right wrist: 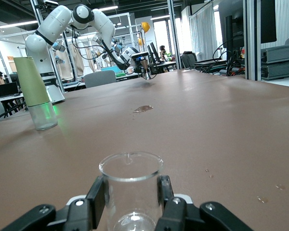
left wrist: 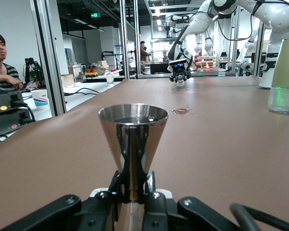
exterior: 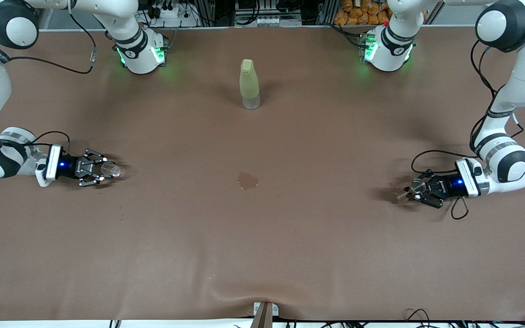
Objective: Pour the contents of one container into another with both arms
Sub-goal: 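Lower the beaker with the right gripper while the left gripper lowers the jigger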
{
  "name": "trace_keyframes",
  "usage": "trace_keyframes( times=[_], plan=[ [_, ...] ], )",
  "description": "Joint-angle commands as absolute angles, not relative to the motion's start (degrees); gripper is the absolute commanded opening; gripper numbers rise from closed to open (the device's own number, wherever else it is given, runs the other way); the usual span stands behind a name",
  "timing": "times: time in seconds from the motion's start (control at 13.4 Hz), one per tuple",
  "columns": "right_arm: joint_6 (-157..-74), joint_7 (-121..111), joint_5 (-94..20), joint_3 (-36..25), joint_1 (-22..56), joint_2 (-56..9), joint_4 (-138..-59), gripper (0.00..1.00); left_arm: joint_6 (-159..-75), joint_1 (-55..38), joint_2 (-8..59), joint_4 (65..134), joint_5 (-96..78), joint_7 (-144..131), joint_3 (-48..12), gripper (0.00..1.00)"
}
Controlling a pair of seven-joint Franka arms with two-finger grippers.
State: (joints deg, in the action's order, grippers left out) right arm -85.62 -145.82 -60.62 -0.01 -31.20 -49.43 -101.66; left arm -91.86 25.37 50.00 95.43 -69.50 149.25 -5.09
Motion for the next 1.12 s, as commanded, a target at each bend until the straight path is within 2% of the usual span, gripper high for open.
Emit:
trace_keyframes(
  times=[0.0, 0.15, 0.52, 0.82, 0.9, 1.05],
  plan=[
    [-84.46, -146.34, -59.33, 0.62, -31.90, -50.45, -100.37, 0.34, -90.62, 26.46, 50.18, 96.15, -68.38, 151.61, -5.54, 0.00],
    [-84.55, -146.34, -59.33, 0.62, -31.99, -50.62, -100.28, 0.50, -90.70, 26.54, 51.06, 96.15, -68.20, 153.10, -5.45, 0.00],
    [-84.46, -145.29, -59.24, 0.62, -32.52, -50.54, -99.41, 0.77, -90.97, 26.54, 52.12, 96.15, -67.94, 153.90, -5.19, 0.00],
    [-84.46, -142.49, -59.51, 0.53, -33.13, -50.01, -97.22, 0.87, -91.14, 26.46, 52.47, 96.15, -67.59, 153.90, -4.57, 0.01],
    [-84.29, -137.60, -59.07, 0.53, -33.74, -49.66, -96.25, 0.87, -91.14, 26.46, 52.73, 96.07, -67.59, 153.90, -4.57, 0.08],
    [-81.40, -130.63, -57.14, 0.62, -34.10, -49.48, -94.93, 0.86, -91.14, 26.46, 52.91, 96.06, -67.59, 153.90, -4.57, 0.09]
  ],
)
